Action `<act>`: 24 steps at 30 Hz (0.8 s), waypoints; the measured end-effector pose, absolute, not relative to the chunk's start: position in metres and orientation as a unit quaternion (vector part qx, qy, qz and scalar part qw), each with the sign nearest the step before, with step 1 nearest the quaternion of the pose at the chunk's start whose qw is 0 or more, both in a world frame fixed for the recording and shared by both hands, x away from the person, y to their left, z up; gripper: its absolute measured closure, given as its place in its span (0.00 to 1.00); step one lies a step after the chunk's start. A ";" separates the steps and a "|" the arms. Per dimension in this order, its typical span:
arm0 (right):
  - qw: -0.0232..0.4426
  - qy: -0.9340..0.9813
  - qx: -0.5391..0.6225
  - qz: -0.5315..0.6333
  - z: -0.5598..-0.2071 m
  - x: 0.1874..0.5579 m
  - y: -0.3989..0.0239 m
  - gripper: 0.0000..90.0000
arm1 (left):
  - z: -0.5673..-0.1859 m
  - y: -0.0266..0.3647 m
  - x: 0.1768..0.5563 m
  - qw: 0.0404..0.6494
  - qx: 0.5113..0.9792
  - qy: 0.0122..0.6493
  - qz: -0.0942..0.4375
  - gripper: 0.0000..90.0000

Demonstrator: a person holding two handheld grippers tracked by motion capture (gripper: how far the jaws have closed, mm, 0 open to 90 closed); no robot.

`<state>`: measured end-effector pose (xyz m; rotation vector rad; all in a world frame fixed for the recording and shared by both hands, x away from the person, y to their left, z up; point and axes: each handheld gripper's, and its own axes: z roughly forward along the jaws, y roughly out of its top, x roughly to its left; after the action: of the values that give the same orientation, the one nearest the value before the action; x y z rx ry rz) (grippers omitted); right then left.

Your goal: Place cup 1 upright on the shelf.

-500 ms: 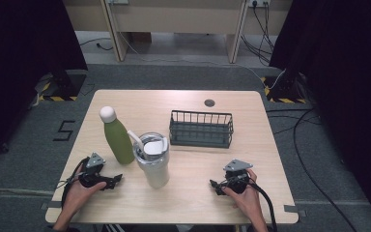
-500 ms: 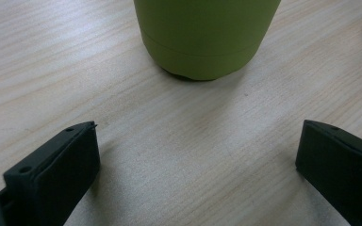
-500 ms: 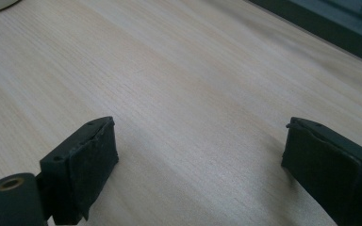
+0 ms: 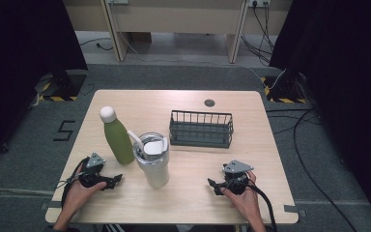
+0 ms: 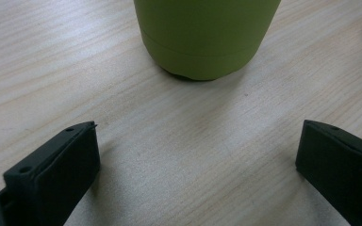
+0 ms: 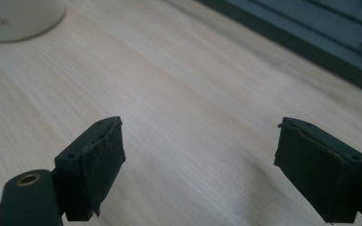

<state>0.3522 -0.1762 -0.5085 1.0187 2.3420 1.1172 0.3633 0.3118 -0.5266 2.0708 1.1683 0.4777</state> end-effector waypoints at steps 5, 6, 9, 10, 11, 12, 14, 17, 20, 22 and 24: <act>0.174 0.816 0.344 0.430 -0.503 0.348 -0.172 0.18 | -0.527 0.312 0.363 0.351 0.800 0.451 0.185 0.00; 0.174 0.816 0.341 0.432 -0.502 0.348 -0.171 0.18 | -0.527 0.312 0.363 0.351 0.800 0.451 0.184 0.00; 0.176 0.816 0.332 0.440 -0.500 0.346 -0.167 0.18 | -0.527 0.312 0.363 0.351 0.800 0.451 0.185 0.00; 0.174 0.815 0.323 0.449 -0.498 0.344 -0.162 0.18 | -0.527 0.312 0.363 0.351 0.800 0.451 0.184 0.00; 0.173 0.815 0.319 0.452 -0.497 0.343 -0.160 0.18 | -0.527 0.312 0.363 0.351 0.800 0.451 0.184 0.00; 0.172 0.814 0.313 0.458 -0.496 0.342 -0.157 0.18 | -0.527 0.312 0.363 0.351 0.800 0.451 0.185 0.00; 0.171 0.814 0.308 0.462 -0.496 0.341 -0.155 0.18 | -0.527 0.312 0.363 0.351 0.800 0.451 0.185 0.00; 0.165 0.812 0.295 0.476 -0.495 0.339 -0.148 0.17 | -0.527 0.312 0.363 0.351 0.800 0.451 0.185 0.00; 0.163 0.811 0.288 0.483 -0.494 0.339 -0.144 0.17 | -0.527 0.312 0.363 0.351 0.800 0.451 0.185 0.00; 0.158 0.809 0.277 0.493 -0.493 0.337 -0.137 0.17 | -0.527 0.312 0.363 0.351 0.800 0.451 0.185 0.00; 0.158 0.809 0.269 0.499 -0.492 0.336 -0.133 0.17 | -0.527 0.312 0.363 0.351 0.800 0.451 0.185 0.00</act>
<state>0.3362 -0.1328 -0.4919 0.7686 2.3126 1.4261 0.3633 0.3118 -0.5266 2.0706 1.1684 0.4778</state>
